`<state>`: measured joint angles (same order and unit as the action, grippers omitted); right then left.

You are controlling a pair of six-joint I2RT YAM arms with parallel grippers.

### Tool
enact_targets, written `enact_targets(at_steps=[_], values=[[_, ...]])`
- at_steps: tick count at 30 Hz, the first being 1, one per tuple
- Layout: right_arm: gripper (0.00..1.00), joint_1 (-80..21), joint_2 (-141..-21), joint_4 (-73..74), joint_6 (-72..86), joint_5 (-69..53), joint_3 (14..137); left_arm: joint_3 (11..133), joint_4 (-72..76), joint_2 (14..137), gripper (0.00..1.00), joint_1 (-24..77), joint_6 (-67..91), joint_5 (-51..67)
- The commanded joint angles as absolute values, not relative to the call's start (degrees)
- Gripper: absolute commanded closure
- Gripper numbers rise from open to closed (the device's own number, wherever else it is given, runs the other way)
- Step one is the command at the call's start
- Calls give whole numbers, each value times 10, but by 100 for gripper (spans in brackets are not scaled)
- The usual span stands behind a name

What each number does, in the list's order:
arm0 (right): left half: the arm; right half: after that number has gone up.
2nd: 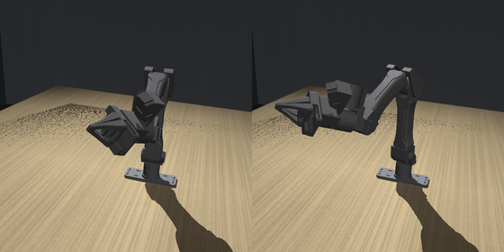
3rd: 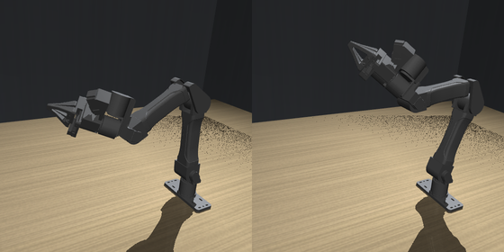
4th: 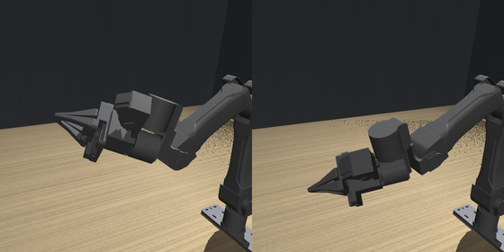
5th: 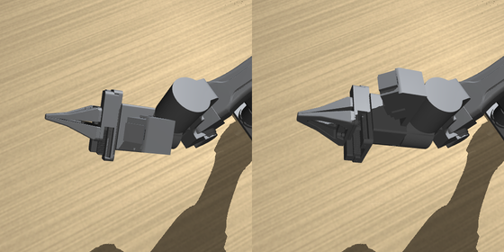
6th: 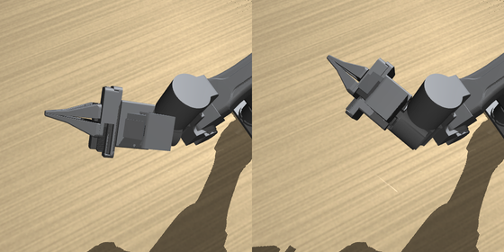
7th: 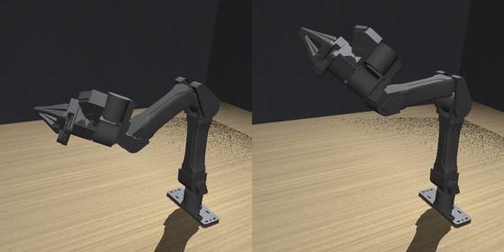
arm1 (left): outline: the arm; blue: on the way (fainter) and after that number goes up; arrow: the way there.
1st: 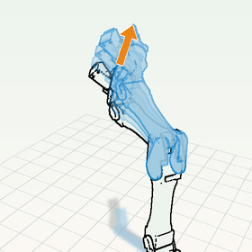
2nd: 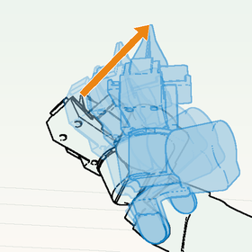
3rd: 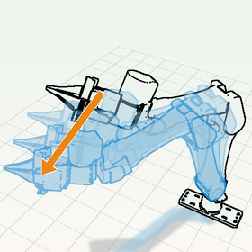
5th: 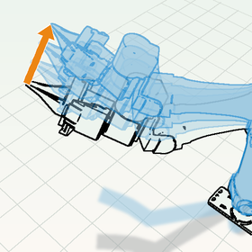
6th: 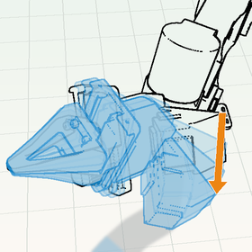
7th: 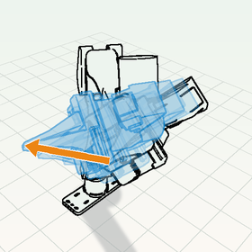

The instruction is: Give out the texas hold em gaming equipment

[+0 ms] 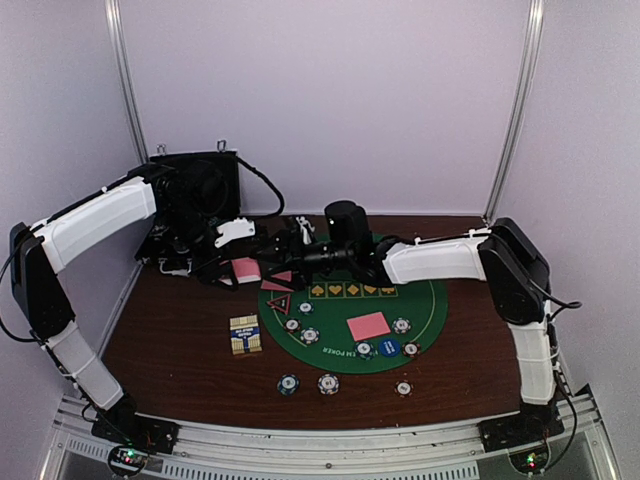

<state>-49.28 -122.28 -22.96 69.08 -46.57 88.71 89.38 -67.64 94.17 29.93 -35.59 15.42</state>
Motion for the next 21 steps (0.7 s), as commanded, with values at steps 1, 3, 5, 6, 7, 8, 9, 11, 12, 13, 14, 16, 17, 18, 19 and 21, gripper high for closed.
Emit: enact_targets(at_steps=[1, 3, 5, 6, 7, 8, 9, 11, 12, 13, 14, 16, 17, 18, 19, 21], values=[[17, -501, -1236, -256, 706, -481, 914, 915, -665, 936, 100, 296, -354, 172], [18, -503, -1244, -256, 710, -483, 923, 916, -665, 936, 100, 296, -354, 173], [18, -506, -1255, -258, 716, -485, 934, 917, -664, 936, 100, 296, -354, 174], [18, -508, -1261, -263, 722, -486, 941, 918, -664, 936, 100, 296, -354, 175], [19, -510, -1268, -267, 730, -487, 947, 918, -664, 936, 100, 296, -354, 175], [19, -512, -1274, -269, 734, -489, 955, 918, -664, 935, 100, 296, -354, 176], [20, -515, -1280, -268, 737, -491, 963, 917, -665, 934, 100, 296, -354, 175], [21, -517, -1292, -263, 741, -493, 979, 917, -665, 933, 100, 296, -354, 176], [21, -518, -1298, -264, 744, -493, 984, 917, -665, 933, 100, 296, -354, 176], [22, -519, -1303, -264, 747, -495, 989, 917, -664, 933, 100, 296, -354, 176], [23, -519, -1307, -264, 750, -496, 993, 917, -665, 933, 100, 296, -354, 175], [25, -521, -1315, -268, 756, -496, 1000, 916, -664, 933, 100, 296, -355, 176], [25, -520, -1318, -267, 757, -496, 1003, 915, -665, 933, 100, 296, -355, 177], [26, -521, -1321, -262, 758, -496, 1006, 915, -664, 932, 100, 296, -356, 177], [27, -520, -1323, -257, 757, -496, 1008, 915, -664, 932, 100, 296, -355, 178], [31, -518, -1326, -246, 758, -495, 1008, 915, -665, 932, 100, 296, -357, 178]])
